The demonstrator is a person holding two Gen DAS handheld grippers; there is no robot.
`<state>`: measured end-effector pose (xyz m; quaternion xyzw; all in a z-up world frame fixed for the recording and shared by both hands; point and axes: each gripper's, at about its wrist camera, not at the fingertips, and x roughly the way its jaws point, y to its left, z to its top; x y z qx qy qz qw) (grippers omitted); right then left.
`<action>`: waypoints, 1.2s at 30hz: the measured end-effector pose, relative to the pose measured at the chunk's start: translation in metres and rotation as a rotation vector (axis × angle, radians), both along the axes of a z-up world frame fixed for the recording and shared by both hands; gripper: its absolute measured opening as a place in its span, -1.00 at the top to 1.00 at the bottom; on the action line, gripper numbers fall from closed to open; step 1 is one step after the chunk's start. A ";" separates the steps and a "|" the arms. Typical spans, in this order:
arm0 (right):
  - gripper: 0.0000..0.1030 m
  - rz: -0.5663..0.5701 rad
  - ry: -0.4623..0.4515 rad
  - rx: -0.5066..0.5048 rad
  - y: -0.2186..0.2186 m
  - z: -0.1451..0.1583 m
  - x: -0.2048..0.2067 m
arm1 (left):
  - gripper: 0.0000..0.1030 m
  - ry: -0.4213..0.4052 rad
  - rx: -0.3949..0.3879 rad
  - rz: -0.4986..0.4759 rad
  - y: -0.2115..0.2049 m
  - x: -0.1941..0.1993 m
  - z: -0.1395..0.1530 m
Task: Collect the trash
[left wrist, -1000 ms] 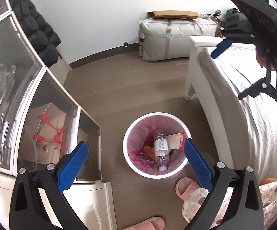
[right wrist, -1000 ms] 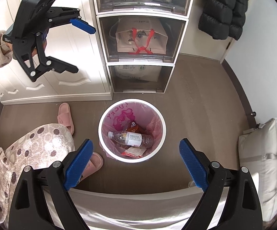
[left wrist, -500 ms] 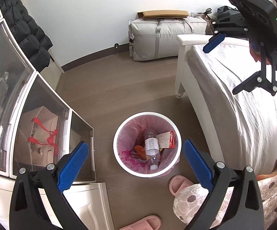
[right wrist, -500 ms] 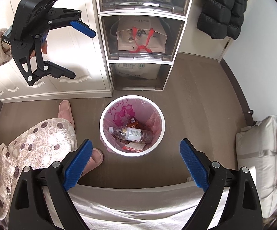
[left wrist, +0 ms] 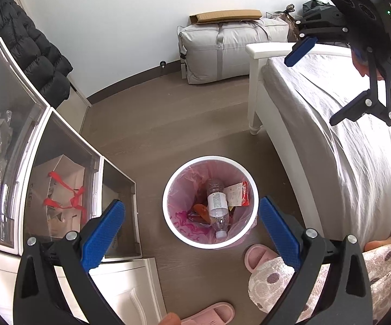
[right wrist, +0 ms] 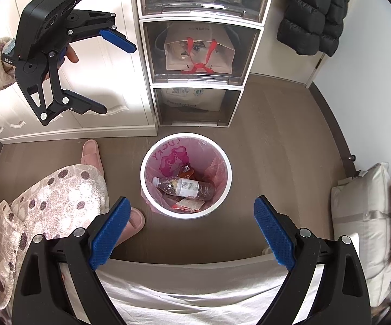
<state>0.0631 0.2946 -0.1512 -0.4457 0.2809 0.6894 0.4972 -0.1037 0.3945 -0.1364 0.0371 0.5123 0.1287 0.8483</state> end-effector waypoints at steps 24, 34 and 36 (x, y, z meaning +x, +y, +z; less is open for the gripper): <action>-0.74 0.008 -0.001 -0.010 -0.007 -0.003 0.003 | -0.90 -0.049 0.068 -0.019 -0.010 0.005 -0.001; -0.74 0.009 -0.003 -0.014 -0.008 -0.006 0.005 | -0.90 -0.025 0.046 -0.029 -0.009 0.010 -0.006; -0.74 0.008 -0.005 -0.015 -0.008 -0.006 0.005 | -0.90 -0.020 0.045 -0.032 -0.009 0.010 -0.008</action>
